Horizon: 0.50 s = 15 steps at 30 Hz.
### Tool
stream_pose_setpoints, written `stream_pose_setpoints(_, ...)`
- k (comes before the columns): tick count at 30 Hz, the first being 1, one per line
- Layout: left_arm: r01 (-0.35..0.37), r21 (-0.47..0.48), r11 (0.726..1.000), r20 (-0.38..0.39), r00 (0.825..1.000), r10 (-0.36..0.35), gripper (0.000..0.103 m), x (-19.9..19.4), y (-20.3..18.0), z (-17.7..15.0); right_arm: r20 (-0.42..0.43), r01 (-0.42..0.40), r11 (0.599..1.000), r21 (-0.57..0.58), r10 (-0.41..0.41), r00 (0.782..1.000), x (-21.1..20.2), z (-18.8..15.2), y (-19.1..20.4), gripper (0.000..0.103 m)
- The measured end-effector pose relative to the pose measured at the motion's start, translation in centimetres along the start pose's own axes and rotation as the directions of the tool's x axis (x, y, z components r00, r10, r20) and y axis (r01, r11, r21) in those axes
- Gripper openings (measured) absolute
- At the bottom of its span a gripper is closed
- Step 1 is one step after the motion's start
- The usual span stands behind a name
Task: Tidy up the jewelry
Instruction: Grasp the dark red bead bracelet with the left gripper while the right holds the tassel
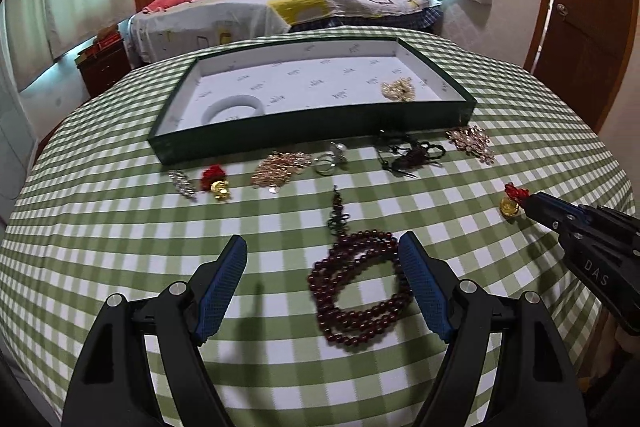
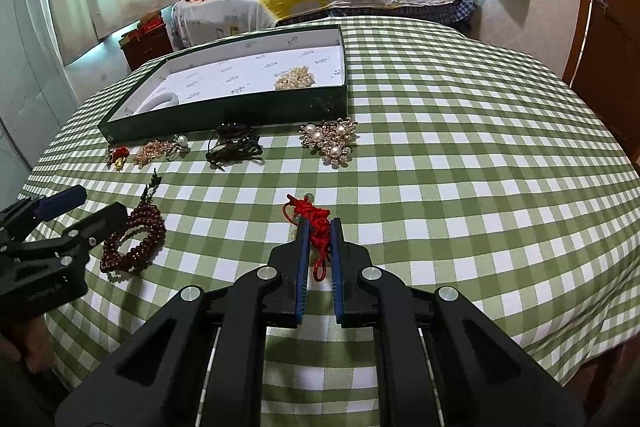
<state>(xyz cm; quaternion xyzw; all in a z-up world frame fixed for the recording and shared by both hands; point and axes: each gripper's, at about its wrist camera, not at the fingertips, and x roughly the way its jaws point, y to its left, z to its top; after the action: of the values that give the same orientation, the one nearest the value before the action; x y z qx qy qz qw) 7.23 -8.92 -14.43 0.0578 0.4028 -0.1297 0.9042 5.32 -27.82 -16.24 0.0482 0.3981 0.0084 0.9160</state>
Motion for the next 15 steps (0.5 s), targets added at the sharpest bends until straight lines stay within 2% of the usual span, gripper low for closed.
stream_pose_setpoints(7,0.030,0.016,0.999,-0.018,0.999,-0.030,0.078,1.0,-1.1,-0.2,-0.011,-0.001,1.000,0.006,0.001,1.000,0.4,-0.1,-0.1,0.010)
stream_pose_setpoints(15,0.020,0.022,1.000,-0.062,0.998,-0.018,0.078,2.2,-1.4,-0.7,-0.014,-0.004,1.000,0.007,0.004,1.000,0.5,-0.3,0.0,0.010)
